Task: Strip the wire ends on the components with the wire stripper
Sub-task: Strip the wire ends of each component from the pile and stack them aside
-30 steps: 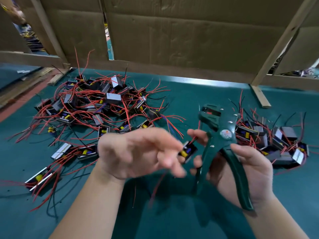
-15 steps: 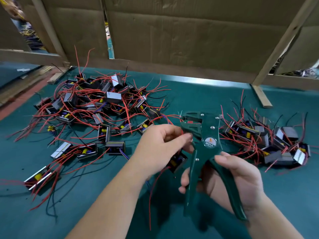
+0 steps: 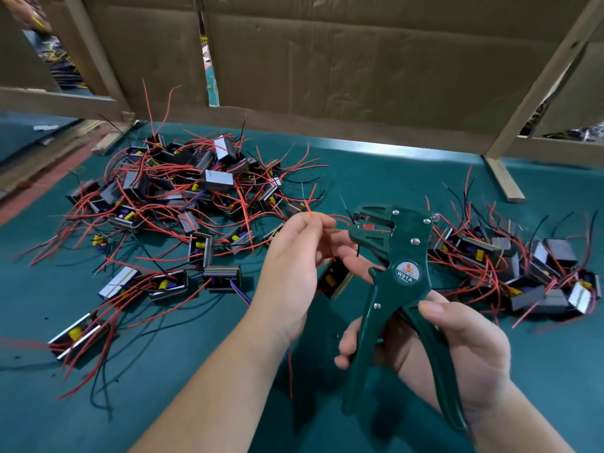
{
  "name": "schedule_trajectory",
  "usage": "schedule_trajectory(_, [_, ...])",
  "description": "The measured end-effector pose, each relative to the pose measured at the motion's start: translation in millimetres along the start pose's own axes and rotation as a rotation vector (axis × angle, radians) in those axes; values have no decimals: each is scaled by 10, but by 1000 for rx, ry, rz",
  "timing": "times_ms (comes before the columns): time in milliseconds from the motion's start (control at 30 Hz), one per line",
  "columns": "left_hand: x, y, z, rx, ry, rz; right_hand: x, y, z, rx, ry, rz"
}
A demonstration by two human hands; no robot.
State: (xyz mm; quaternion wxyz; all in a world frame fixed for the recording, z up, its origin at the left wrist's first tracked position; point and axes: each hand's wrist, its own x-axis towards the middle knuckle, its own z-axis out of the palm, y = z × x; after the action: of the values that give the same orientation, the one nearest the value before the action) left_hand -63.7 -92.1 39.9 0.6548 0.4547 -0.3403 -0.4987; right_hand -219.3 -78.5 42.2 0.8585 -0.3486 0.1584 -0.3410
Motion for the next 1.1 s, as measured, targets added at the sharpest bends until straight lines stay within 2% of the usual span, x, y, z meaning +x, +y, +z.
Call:
schedule_trajectory(133, [12, -48, -47, 155, -22, 207, -9, -35, 0, -2, -54, 21])
schedule_trajectory(267, [92, -78, -168, 469, 30, 388, -33, -85, 6, 130, -155, 21])
schedule_trajectory(400, [118, -30, -280, 712, 30, 484, -44, -99, -40, 167, -100, 36])
schedule_trajectory(500, [101, -33, -275, 800, -105, 461, -27, -45, -43, 101, 48, -53])
schedule_trajectory(600, [49, -79, -212, 867, -209, 436, -10, -21, -34, 74, 110, -82])
schedule_trajectory(800, [-5, -109, -157, 841, -213, 480, 12, 16, -20, -35, 236, -76])
schedule_trajectory(967, [-4, -118, -133, 831, -224, 495, -7, -3, -10, 8, 131, -35])
schedule_trajectory(1100, [-9, -105, -140, 778, -330, 363, -2, -28, -23, 19, 166, -95])
